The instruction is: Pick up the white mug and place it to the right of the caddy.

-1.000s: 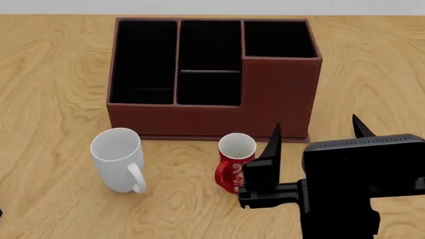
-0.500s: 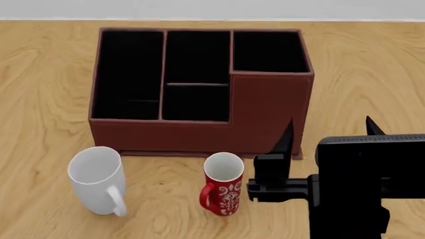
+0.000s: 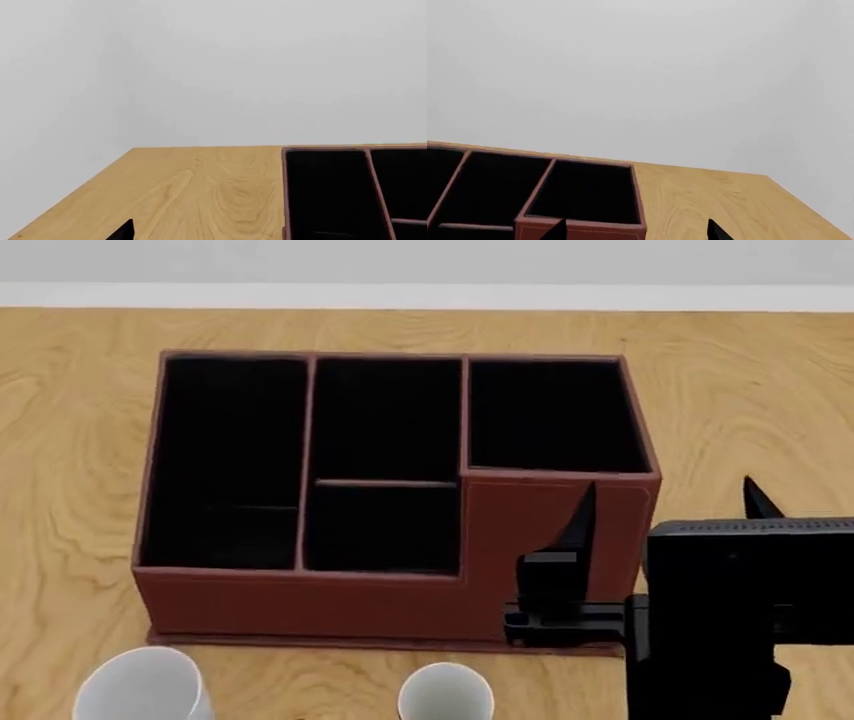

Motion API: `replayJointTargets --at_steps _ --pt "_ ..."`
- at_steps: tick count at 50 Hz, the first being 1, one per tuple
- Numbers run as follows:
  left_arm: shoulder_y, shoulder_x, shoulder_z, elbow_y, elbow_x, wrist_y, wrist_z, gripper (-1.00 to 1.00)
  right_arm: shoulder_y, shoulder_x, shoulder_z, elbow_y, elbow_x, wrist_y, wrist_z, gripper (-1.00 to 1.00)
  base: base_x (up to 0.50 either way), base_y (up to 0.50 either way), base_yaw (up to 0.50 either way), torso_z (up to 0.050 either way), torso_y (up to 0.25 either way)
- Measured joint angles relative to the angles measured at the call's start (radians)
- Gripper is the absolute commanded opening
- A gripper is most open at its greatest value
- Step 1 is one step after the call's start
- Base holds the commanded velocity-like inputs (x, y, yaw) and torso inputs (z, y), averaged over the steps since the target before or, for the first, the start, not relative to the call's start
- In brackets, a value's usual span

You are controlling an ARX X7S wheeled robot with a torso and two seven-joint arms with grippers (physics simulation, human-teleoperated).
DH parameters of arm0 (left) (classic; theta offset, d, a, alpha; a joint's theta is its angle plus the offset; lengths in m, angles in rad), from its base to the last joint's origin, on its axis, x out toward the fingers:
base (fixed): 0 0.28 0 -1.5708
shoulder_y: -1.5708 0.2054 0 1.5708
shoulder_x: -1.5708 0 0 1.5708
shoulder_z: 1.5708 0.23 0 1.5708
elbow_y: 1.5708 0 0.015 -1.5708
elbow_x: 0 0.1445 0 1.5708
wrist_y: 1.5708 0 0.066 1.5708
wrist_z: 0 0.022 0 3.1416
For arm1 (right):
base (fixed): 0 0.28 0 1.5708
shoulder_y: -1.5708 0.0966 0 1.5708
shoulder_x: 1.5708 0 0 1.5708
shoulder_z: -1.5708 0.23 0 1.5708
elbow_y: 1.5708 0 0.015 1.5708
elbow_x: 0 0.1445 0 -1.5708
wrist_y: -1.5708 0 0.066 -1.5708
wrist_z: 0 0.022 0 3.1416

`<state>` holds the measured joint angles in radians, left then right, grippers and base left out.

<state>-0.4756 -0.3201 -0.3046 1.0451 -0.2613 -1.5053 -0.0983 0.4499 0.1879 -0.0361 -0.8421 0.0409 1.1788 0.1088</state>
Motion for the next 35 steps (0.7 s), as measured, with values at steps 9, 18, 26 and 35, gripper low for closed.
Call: replayJointTargets --at_steps 9,18,26,35 --pt "0.012 -0.027 -0.029 -0.002 -0.115 0.012 -0.080 1.00 -0.007 0.004 -0.003 -0.005 0.004 -0.011 0.003 1.00 0.00 0.00 0.00 0.000 -0.250" --pt "0.019 -0.051 -0.048 -0.003 -0.202 0.023 -0.142 1.00 -0.009 0.009 -0.006 -0.012 0.008 -0.012 0.005 1.00 0.00 0.00 0.00 0.000 -0.250" --pt "0.025 -0.074 -0.072 -0.004 -0.283 0.030 -0.194 1.00 0.004 0.017 -0.003 -0.026 0.013 0.014 0.004 1.00 0.00 0.00 0.00 0.000 -0.250" --pt "0.031 -0.099 -0.094 -0.012 -0.348 0.034 -0.237 1.00 0.045 0.028 -0.019 -0.082 0.025 0.104 -0.002 1.00 0.00 0.00 0.00 0.000 -0.160"
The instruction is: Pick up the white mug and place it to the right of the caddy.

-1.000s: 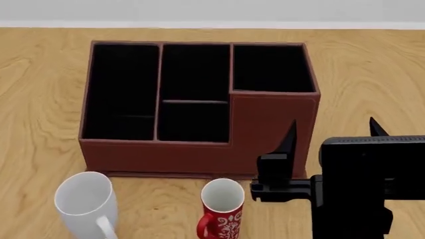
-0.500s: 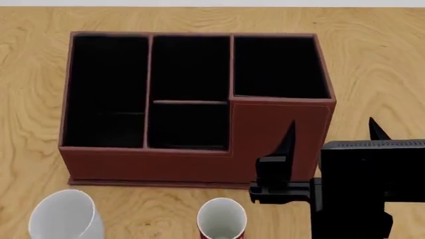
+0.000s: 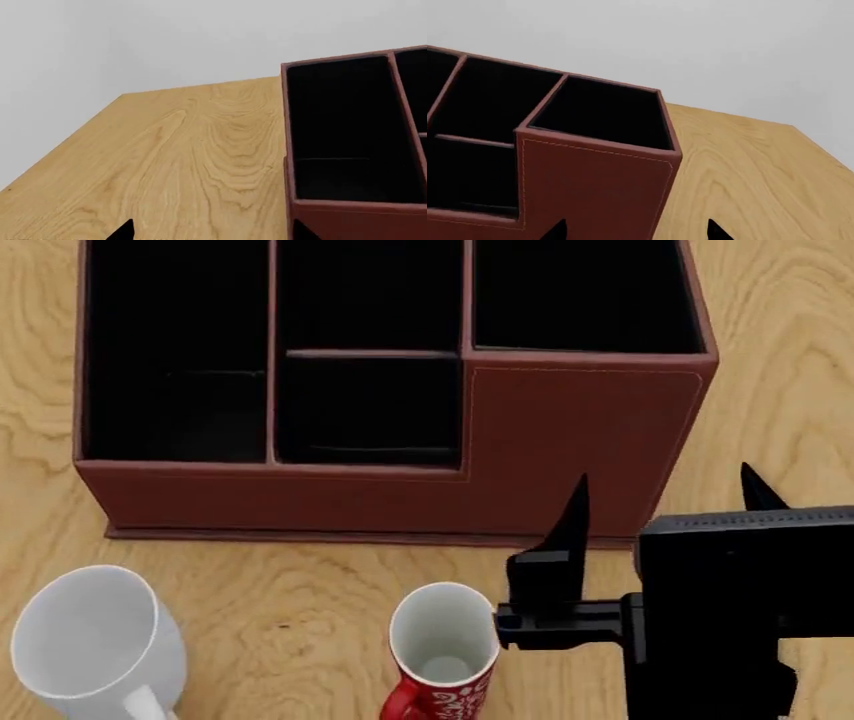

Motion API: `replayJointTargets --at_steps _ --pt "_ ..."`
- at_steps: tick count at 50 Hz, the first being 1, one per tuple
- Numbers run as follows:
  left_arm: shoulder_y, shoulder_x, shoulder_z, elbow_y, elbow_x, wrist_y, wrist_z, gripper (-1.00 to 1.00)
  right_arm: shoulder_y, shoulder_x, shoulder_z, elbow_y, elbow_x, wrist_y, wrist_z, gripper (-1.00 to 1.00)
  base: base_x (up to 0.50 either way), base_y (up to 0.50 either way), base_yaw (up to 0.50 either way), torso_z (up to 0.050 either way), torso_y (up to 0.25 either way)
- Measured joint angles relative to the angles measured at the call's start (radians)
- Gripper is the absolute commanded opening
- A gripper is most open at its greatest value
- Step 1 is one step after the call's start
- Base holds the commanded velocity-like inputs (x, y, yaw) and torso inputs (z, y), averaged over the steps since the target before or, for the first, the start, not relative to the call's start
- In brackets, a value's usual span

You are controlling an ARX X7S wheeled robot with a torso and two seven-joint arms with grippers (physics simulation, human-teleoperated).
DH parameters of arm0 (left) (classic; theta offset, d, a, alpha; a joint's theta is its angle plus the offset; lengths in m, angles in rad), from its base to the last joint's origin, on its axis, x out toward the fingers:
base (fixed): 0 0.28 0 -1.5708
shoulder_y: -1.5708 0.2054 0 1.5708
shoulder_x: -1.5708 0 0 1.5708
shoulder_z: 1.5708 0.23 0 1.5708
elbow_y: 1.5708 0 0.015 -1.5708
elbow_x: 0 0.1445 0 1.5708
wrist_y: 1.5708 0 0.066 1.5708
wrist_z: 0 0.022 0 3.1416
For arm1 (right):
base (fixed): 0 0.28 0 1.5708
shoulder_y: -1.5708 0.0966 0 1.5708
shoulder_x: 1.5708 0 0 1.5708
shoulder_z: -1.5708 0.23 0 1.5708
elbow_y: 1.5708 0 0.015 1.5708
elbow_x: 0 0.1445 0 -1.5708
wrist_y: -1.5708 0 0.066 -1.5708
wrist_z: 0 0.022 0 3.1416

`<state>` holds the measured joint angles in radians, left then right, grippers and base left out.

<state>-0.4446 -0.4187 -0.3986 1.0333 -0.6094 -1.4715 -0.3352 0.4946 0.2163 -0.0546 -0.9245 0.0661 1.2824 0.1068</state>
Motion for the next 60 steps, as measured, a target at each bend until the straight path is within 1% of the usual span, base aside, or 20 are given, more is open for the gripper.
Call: replayJointTargets --at_steps 4,6,12,20,25,32,48,54,60 --pt "-0.006 -0.013 -0.020 0.001 -0.027 -0.013 -0.014 1.00 0.028 0.006 -0.027 -0.039 0.021 0.060 -0.001 1.00 0.00 0.00 0.00 0.000 0.000" --pt "-0.012 -0.021 -0.034 0.002 -0.046 -0.023 -0.024 1.00 0.045 0.012 -0.032 -0.054 0.068 0.087 0.018 1.00 0.00 0.00 0.00 0.000 0.000" --pt "-0.018 -0.054 -0.089 0.005 -0.129 -0.047 -0.072 1.00 0.099 0.043 -0.030 -0.083 0.340 0.160 0.166 1.00 0.00 0.00 0.00 0.000 0.000" --pt "0.002 -0.092 -0.143 0.003 -0.220 -0.042 -0.133 1.00 0.156 0.051 -0.070 -0.084 0.647 0.227 0.337 1.00 0.00 0.00 0.00 0.000 0.000" --pt "0.019 -0.110 -0.158 -0.002 -0.254 -0.026 -0.163 1.00 0.206 0.053 -0.116 -0.060 0.849 0.248 0.472 1.00 0.00 0.00 0.00 0.000 0.000" --pt "0.040 -0.127 -0.158 -0.008 -0.280 -0.001 -0.197 1.00 0.276 0.046 -0.208 -0.016 1.059 0.259 0.631 1.00 0.00 0.00 0.00 0.000 0.000" --pt "0.066 -0.157 -0.157 -0.017 -0.329 0.036 -0.251 1.00 0.366 0.005 -0.387 0.089 1.302 0.250 0.823 1.00 0.00 0.00 0.00 0.000 0.000" --pt "0.075 -0.167 -0.158 -0.023 -0.340 0.052 -0.261 1.00 0.395 -0.019 -0.442 0.129 1.366 0.241 0.865 1.00 0.00 0.00 0.00 0.000 0.000" --pt "0.085 -0.176 -0.160 -0.029 -0.348 0.068 -0.268 1.00 0.415 -0.040 -0.488 0.163 1.398 0.225 0.875 1.00 0.00 0.00 0.00 0.000 0.000"
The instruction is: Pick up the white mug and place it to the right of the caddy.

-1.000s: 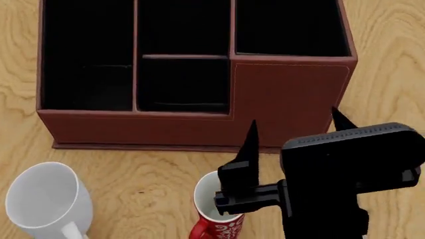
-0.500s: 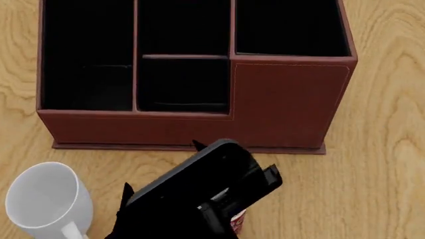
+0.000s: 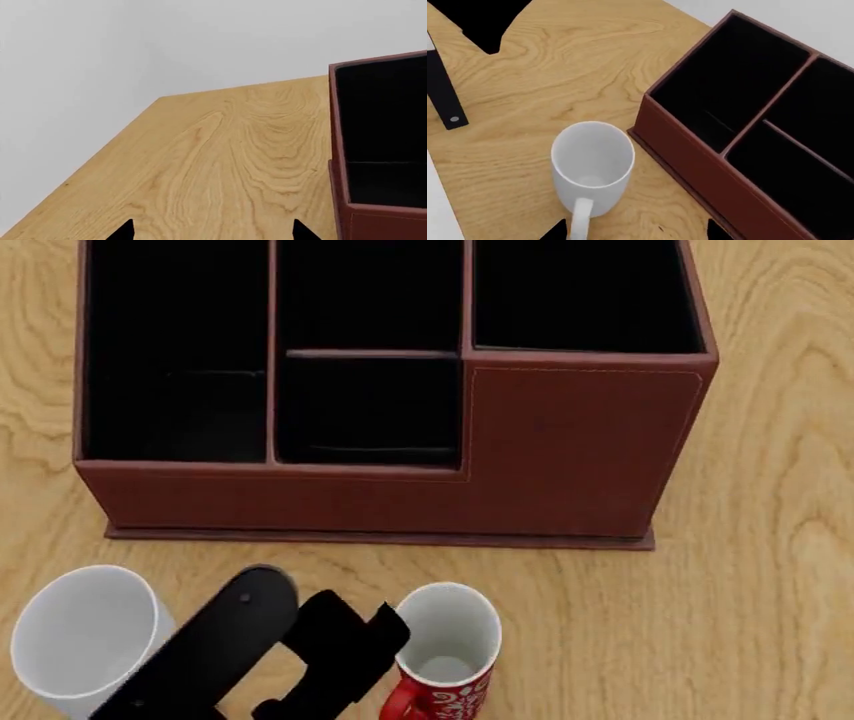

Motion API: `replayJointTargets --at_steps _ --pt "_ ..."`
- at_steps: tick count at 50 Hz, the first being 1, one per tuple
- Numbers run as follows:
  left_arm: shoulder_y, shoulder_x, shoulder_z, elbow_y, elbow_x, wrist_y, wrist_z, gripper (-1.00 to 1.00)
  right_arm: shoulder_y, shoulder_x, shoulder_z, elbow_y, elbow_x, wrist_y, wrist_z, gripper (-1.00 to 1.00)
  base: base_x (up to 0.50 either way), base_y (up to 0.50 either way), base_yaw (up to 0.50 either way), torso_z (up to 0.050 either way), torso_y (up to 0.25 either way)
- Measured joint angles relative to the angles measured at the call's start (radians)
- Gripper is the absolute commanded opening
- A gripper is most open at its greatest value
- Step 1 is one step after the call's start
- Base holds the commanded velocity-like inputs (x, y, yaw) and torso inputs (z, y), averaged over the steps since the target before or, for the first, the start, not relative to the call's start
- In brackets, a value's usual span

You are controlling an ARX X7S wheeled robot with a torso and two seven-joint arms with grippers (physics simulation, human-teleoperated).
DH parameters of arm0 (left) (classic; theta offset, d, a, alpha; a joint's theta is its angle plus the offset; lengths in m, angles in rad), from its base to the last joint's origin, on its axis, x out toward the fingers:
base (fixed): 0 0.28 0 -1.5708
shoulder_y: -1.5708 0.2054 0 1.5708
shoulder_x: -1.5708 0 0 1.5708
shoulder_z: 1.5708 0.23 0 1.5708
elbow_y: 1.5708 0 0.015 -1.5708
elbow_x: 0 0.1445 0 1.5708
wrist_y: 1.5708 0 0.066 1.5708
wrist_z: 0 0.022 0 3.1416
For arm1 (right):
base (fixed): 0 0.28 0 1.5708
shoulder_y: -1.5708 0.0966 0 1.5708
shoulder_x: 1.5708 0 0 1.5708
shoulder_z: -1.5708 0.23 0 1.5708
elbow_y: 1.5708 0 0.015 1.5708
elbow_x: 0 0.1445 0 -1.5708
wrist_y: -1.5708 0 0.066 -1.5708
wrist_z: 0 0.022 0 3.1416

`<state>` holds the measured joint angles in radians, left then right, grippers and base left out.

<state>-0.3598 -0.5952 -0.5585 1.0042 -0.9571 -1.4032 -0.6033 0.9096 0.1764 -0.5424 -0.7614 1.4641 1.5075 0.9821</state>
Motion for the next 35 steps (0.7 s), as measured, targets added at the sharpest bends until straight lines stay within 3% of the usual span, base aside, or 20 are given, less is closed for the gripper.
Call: replayJointTargets --at_steps 14,35 --pt "0.047 -0.021 0.006 -0.013 0.009 0.059 -0.001 1.00 0.009 -0.026 -0.083 0.056 -0.030 -0.061 -0.067 1.00 0.00 0.00 0.00 0.000 0.000" --pt "0.047 -0.044 0.036 -0.014 -0.017 0.074 -0.045 1.00 0.000 -0.011 -0.192 0.182 -0.244 -0.232 -0.302 1.00 0.00 0.00 0.00 0.000 0.000"
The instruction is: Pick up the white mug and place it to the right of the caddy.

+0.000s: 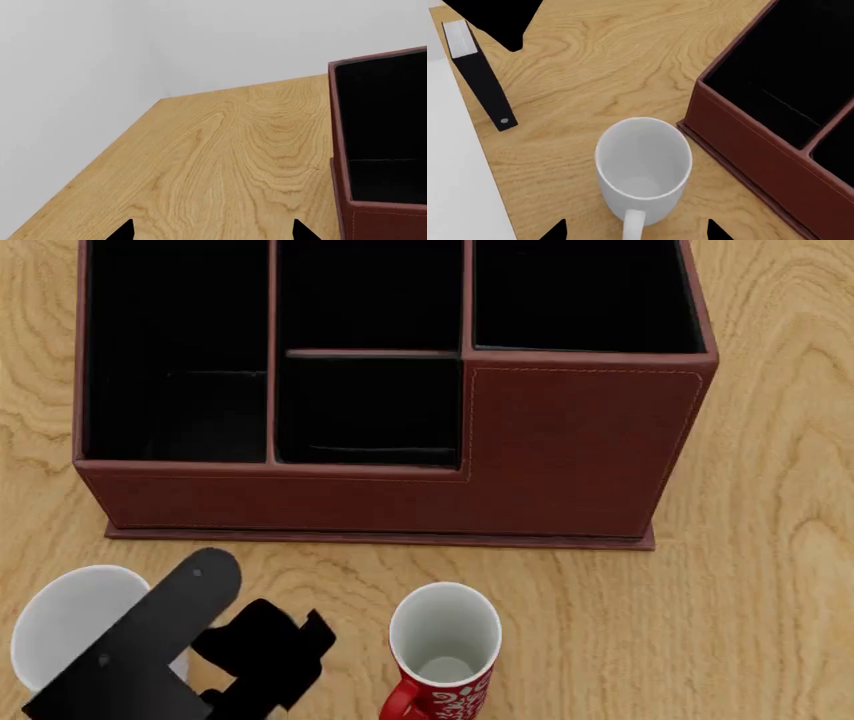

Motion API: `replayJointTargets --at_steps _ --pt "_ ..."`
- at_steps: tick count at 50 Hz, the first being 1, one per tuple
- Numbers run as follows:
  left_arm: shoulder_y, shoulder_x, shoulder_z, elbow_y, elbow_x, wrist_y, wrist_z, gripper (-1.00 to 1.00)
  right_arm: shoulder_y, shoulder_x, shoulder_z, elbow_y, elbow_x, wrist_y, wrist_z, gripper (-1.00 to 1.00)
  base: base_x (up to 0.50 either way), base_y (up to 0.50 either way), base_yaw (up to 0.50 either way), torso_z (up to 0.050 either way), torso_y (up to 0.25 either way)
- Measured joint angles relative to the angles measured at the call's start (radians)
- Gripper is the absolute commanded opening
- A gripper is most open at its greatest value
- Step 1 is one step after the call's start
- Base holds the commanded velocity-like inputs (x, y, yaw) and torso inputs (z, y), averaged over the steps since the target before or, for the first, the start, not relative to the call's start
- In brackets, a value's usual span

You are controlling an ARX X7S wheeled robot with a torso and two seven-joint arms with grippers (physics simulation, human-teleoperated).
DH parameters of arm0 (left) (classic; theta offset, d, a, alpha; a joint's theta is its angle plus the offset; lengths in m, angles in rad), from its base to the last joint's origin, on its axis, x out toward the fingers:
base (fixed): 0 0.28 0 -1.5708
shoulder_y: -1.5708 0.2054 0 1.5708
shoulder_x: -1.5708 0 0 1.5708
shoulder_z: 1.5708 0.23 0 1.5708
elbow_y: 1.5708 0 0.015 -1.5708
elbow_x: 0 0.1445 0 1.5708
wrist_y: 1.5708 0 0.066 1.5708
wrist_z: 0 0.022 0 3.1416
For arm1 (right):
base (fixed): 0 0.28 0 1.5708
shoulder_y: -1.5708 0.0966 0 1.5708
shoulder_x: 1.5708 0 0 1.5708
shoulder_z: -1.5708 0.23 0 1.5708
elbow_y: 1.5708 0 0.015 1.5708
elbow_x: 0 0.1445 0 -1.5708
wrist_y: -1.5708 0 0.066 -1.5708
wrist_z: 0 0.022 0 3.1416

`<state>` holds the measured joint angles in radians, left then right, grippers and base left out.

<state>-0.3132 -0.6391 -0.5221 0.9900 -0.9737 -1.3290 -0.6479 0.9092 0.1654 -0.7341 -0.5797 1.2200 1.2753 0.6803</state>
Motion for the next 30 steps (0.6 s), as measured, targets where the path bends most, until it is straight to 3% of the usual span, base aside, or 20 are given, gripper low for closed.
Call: replayJointTargets --at_steps 30 --pt "0.002 -0.031 0.011 -0.011 -0.050 0.025 -0.051 1.00 -0.030 -0.002 -0.124 0.170 -0.162 -0.165 -0.188 1.00 0.00 0.00 0.00 0.000 0.000"
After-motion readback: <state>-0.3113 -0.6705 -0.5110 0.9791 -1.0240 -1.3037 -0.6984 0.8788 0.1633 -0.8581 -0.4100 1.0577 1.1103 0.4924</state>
